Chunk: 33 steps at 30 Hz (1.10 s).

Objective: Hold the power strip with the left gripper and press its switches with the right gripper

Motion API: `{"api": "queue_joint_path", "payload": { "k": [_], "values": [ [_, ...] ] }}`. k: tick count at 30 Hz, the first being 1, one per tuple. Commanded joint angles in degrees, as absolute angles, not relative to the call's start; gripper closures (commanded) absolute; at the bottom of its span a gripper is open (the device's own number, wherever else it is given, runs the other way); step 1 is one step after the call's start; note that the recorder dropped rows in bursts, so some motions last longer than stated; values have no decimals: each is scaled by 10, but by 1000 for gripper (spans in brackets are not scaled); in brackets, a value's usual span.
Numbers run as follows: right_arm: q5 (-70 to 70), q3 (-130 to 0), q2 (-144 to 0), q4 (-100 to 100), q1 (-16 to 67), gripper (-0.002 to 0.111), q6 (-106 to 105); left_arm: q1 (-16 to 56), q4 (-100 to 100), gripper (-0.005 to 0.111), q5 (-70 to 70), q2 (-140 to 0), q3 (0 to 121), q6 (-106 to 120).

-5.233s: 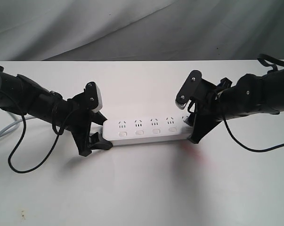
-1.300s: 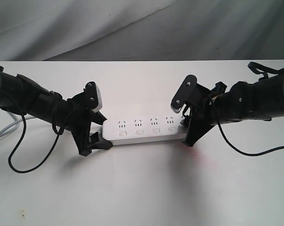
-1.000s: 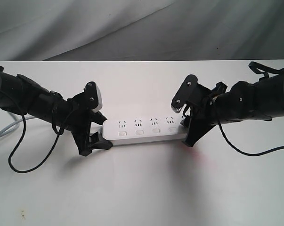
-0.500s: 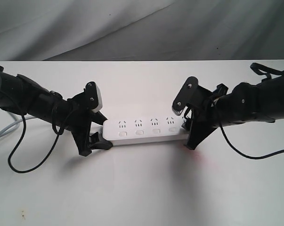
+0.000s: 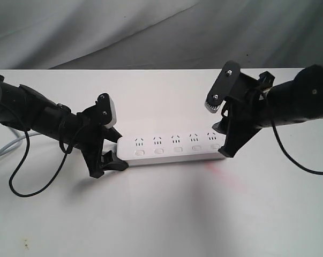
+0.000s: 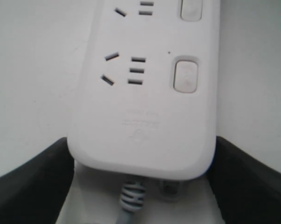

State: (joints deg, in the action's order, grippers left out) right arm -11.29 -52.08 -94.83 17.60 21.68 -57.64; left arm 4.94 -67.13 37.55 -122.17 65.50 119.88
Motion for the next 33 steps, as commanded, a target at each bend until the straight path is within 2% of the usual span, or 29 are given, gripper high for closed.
{"api": "queue_joint_path", "payload": {
  "k": [1,23,27,33],
  "values": [
    [-149,-519,-897,171,213,59,-566,53,-671,47,373,-1222,656,1200],
    [-407,-518,-487,126,213,59,-329,53,-671,47,373,-1222,656,1200],
    [-445,-475,-414,123,213,59,-290,53,-671,47,373,-1222,656,1200],
    [-412,-363,-322,136,213,59,-263,53,-671,47,373,-1222,656,1200]
  ]
}}
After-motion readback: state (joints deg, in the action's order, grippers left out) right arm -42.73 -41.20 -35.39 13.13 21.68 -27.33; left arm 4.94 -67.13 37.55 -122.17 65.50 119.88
